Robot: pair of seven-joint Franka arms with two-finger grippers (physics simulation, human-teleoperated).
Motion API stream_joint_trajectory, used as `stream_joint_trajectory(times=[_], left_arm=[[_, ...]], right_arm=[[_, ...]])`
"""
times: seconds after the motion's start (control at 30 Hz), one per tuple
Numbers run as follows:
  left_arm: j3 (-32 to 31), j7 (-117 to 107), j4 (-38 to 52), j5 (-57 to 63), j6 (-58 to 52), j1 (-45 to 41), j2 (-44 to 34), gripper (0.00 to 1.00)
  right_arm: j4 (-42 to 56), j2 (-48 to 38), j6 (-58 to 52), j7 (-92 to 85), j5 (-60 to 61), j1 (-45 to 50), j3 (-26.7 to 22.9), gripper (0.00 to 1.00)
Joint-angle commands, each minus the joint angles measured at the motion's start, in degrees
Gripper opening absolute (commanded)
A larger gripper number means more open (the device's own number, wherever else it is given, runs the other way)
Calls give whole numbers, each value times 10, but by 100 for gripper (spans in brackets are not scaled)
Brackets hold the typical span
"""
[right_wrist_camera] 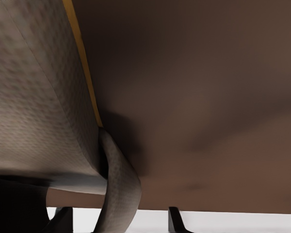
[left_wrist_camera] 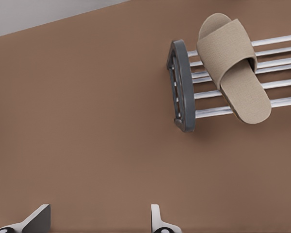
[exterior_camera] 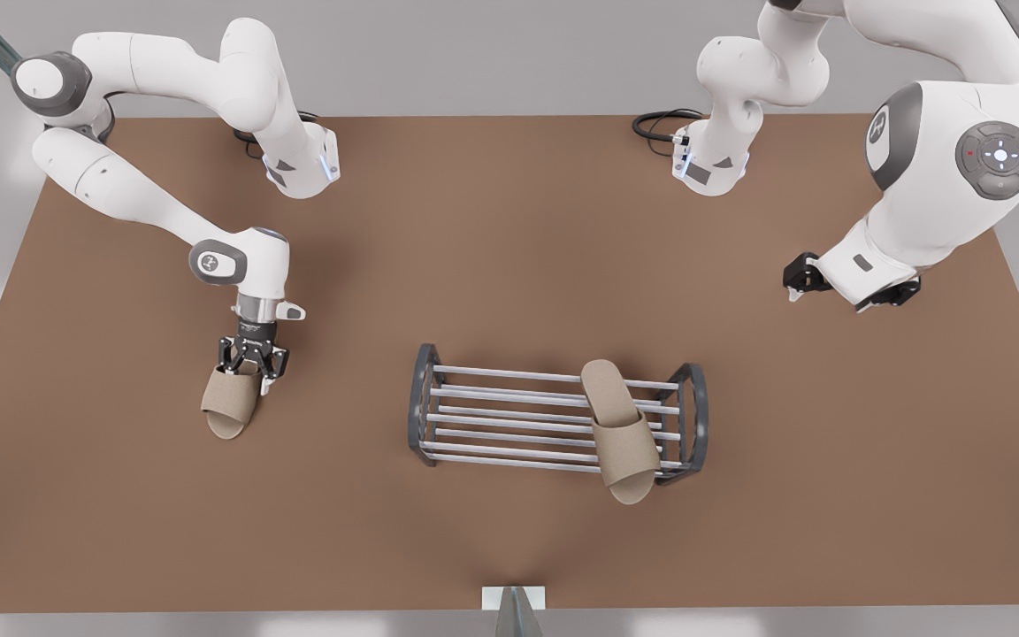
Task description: Place the right shoe on the shoe rack with the right arm, and place the left shoe on the shoe rack with the left arm
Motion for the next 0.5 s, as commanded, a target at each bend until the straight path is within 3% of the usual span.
stream_joint_trajectory(times=[0.0, 0.2, 0.33, 0.47], left_arm=[[0, 37, 0, 0, 0, 0, -1, 100], [0, 38, 0, 0, 0, 0, -1, 100], [0, 38, 0, 0, 0, 0, -1, 100], [0, 42, 0, -1, 0, 0, -1, 100]], right_arm=[[-1, 0, -1, 0, -23, 0, 2, 78], [-1, -1, -1, 0, -23, -2, 3, 77], [-3, -2, -1, -1, -23, -3, 5, 69], [-5, -3, -1, -4, -23, -4, 14, 69]])
